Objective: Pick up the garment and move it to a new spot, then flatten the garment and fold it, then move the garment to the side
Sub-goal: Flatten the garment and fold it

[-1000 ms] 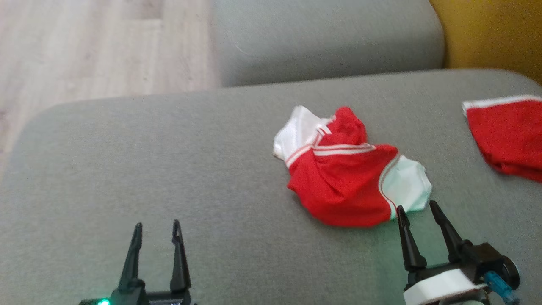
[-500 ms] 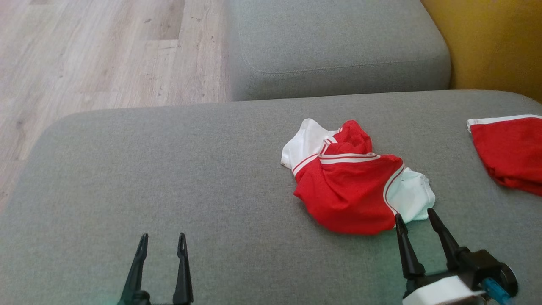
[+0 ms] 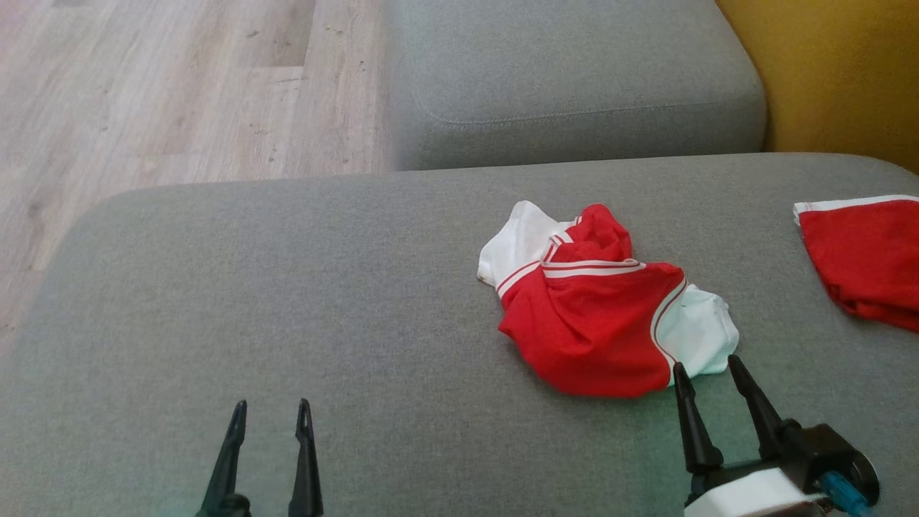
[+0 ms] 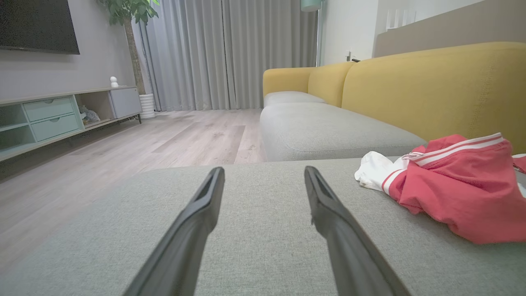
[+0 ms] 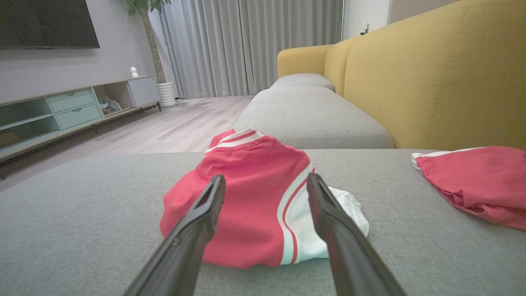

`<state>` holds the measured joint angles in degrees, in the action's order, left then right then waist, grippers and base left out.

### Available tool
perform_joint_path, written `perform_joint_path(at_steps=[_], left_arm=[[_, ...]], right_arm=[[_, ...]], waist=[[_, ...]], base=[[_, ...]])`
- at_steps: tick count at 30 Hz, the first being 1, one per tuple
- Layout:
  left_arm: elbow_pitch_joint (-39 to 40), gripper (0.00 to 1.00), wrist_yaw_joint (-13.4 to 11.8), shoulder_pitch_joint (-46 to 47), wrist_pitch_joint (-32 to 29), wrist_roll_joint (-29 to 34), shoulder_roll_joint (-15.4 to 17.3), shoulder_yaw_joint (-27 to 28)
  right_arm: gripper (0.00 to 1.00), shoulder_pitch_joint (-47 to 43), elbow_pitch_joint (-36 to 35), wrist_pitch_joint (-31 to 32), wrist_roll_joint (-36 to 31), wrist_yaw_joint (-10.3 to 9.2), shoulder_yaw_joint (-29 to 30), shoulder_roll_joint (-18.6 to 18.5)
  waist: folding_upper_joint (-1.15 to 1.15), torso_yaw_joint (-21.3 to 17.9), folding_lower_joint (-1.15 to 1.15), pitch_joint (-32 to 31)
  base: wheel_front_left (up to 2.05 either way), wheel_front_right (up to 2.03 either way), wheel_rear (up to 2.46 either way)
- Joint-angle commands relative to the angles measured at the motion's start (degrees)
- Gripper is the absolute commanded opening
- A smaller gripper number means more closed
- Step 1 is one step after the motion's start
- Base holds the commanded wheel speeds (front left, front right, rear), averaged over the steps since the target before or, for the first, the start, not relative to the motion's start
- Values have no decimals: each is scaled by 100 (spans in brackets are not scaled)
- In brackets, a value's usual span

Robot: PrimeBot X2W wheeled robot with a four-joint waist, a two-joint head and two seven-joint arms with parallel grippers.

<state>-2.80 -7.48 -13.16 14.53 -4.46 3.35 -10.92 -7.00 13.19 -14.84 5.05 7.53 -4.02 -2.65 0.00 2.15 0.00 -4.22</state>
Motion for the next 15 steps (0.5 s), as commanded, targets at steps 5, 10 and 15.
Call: perform_joint_path(at_steps=[5,10,15], left_arm=[[82,100,158,316,47,116,-46,53],[-245,100,525,953,47,417,-39,-390],[-922,100,906,2146,47,965,76,-1089]], right_arm=[[100,187,-138,-16,53,-4,-189,-23],[100,309,-148,-16,-15,-4,-337,-23],[100,483,-193,-16,-24,-4,-513,-34]], waist=[[0,-121,0,59],[0,-479,0,241],[0,-1053,0,535]], base=[[0,0,0],[0,0,0],[0,0,0]])
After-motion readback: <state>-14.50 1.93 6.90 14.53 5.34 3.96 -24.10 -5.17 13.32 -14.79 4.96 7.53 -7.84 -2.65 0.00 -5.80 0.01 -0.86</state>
